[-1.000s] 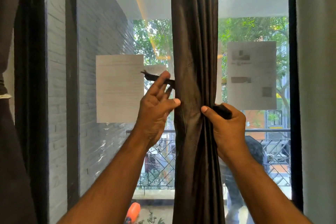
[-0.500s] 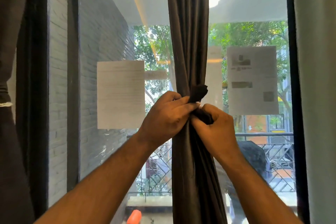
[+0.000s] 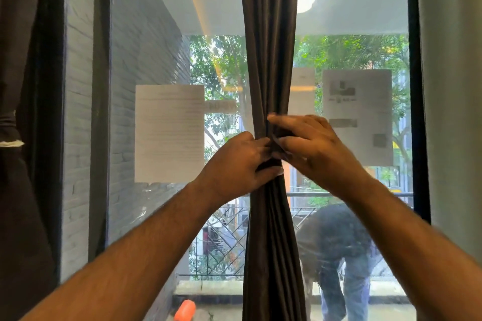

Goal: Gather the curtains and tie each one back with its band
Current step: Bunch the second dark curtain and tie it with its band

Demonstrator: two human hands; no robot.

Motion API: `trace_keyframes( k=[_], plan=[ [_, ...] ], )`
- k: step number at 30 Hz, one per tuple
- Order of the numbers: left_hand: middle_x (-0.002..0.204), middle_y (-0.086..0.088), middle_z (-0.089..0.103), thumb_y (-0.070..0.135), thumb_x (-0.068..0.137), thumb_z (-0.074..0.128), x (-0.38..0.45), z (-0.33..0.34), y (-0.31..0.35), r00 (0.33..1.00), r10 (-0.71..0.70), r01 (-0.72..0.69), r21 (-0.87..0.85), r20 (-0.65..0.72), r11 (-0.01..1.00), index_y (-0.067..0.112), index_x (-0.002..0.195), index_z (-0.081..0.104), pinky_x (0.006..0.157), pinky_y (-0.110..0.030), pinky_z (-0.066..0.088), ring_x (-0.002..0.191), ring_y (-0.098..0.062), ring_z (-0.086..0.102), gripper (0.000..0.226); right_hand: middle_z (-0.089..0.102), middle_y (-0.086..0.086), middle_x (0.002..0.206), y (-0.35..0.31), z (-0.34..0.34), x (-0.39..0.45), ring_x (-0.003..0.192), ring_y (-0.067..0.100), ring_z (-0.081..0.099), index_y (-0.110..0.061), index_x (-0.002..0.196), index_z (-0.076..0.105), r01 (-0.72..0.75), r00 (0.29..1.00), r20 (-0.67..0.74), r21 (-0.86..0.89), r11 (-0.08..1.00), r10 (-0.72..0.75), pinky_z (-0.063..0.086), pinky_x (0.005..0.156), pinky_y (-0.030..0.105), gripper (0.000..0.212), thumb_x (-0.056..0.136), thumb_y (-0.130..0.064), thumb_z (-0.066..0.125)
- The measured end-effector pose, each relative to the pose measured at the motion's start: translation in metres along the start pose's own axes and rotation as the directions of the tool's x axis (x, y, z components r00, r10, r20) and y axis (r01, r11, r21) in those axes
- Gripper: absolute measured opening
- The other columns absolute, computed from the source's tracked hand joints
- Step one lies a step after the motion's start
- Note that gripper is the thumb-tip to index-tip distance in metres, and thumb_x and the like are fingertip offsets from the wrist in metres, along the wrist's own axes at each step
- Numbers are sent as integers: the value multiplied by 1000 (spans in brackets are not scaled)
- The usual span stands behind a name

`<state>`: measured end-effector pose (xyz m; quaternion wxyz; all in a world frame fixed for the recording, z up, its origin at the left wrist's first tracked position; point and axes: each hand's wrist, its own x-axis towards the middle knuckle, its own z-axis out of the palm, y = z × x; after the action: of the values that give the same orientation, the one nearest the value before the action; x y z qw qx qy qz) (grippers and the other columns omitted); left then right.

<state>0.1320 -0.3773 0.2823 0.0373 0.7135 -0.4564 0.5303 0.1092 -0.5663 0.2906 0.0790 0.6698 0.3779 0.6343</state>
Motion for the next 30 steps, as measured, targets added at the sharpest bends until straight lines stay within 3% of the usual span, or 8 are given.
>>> trace_keyframes(
  k=[4,8,12,15,19,25,27,30],
  plan=[
    [82,-5,73,17,84,68,-1,10,2,971,-199,162,-250,-131,955,12,98,75,65,-36,50,72,-26,59,17,66,13,73,12,2,9,64,28,60,0,84,70,-45,999,31,105,993,42,47,57,30,5,80,-1,73],
    [78,0,61,-1,79,67,-7,17,2,915,-350,239,-428,-201,871,16,90,57,62,-31,44,69,-18,53,23,59,6,65,11,5,10,57,17,51,-2,80,71,-198,980,31,252,947,196,41,57,23,4,84,-3,69],
    [74,-10,63,-8,80,56,-17,25,-1,932,-166,146,-85,-323,986,4,71,58,58,-42,38,64,-30,45,15,58,-6,71,7,8,18,62,13,53,-6,91,75,-352,925,255,305,885,280,40,59,18,13,91,-7,62],
    [88,-8,71,1,90,51,-26,37,-3,896,-71,129,103,-438,986,3,72,62,57,-43,43,62,-31,49,21,68,6,78,8,8,31,66,20,58,-6,93,74,-435,839,465,264,861,281,46,63,29,18,93,-7,56],
    [86,-9,57,-3,76,71,-23,50,2,713,-367,346,-155,-597,925,2,76,60,65,-32,45,78,-23,52,12,66,4,88,13,3,51,74,21,62,-14,97,74,-553,636,724,188,812,266,57,66,37,24,94,-7,51],
    [68,1,55,1,81,69,-12,55,23,496,-777,444,-656,-389,611,10,66,57,58,-32,43,61,-14,49,21,43,-2,54,34,-9,80,41,10,34,-23,59,63,-762,167,977,44,646,131,42,41,17,43,97,-8,48],
    [72,1,58,3,85,66,-10,53,30,487,-836,438,-758,-252,484,12,71,60,61,-24,43,62,-9,50,19,37,-3,49,38,-10,89,37,10,29,-20,60,60,-738,48,997,0,675,53,39,39,16,43,98,-7,45],
    [91,-4,60,7,93,61,-12,49,41,607,-779,407,-778,-161,478,16,83,63,72,-16,43,79,-9,56,13,31,-5,47,44,-16,99,39,9,26,-19,65,54,-707,-75,996,-19,706,-48,34,41,16,39,99,-6,41]
  ],
)
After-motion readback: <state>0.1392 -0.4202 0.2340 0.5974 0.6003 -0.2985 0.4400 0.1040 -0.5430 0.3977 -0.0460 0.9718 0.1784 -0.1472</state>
